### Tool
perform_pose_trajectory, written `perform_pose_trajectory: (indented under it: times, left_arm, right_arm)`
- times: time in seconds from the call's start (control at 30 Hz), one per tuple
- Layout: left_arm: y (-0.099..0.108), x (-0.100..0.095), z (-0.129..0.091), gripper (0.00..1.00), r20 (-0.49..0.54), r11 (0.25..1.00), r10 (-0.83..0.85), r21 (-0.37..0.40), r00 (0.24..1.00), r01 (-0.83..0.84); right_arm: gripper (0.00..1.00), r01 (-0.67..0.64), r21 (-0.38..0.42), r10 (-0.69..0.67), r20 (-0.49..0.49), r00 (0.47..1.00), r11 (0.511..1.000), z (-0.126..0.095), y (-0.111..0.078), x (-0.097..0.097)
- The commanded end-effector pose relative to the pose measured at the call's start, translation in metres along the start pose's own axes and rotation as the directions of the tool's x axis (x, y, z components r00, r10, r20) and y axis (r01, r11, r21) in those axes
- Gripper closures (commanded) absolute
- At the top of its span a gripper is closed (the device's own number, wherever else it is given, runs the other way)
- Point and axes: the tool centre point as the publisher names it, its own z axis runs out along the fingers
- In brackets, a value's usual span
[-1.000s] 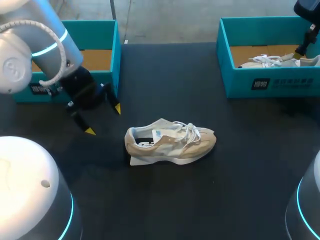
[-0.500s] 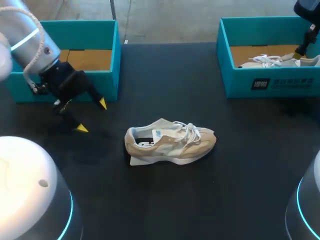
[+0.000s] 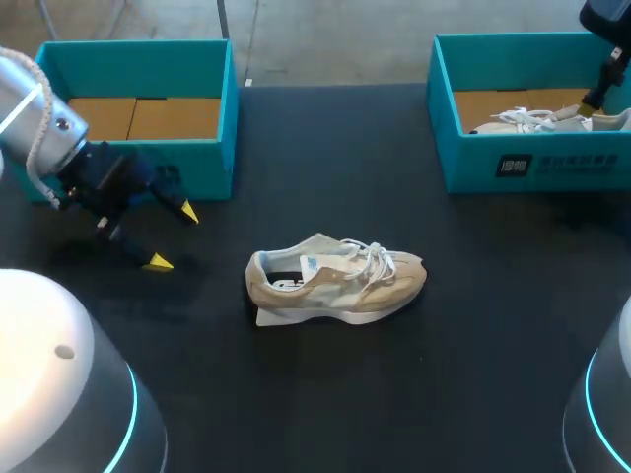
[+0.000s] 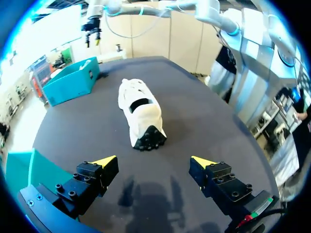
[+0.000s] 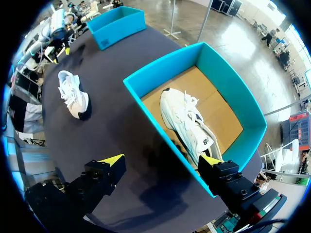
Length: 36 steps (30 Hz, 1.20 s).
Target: Take the shoe out of the shoebox, open the shoe tongue, remove and reinsert the insole, then place the shoe into the shoebox
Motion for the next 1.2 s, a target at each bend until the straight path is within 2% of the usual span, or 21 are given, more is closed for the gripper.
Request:
perform_pose_trajectory:
  times: [0.03,0.37,0.67,0.97,1.03,1.2]
  left_arm:
    - [0.009,0.014,0.004,0.00,0.076,0.996,-0.029,0.089,0.997,0.022]
    - [0.019,0.020,0.016,0.00,0.116,0.979,-0.100,0.191,0.988,0.076]
    - [0.035,0.020,0.039,0.00,0.139,0.953,-0.148,0.284,0.979,0.104]
    - [0.044,0.022,0.065,0.00,0.137,0.951,-0.126,0.298,0.983,0.080]
    - [0.046,0.019,0.069,0.00,0.157,0.936,-0.151,0.339,0.976,0.090]
    - [0.048,0.015,0.078,0.00,0.178,0.929,-0.163,0.358,0.970,0.091]
  right_arm:
    - [0.00,0.000,0.000,0.000,0.000,1.000,1.000,0.000,0.000,0.000]
    - [0.00,0.000,0.000,0.000,0.000,1.000,1.000,0.000,0.000,0.000]
    - [0.00,0.000,0.000,0.000,0.000,1.000,1.000,0.000,0.000,0.000]
    - [0.00,0.000,0.000,0.000,0.000,1.000,1.000,0.000,0.000,0.000]
    - [0.00,0.000,0.000,0.000,0.000,1.000,1.000,0.000,0.000,0.000]
    - [0.00,0.000,0.000,0.000,0.000,1.000,1.000,0.000,0.000,0.000]
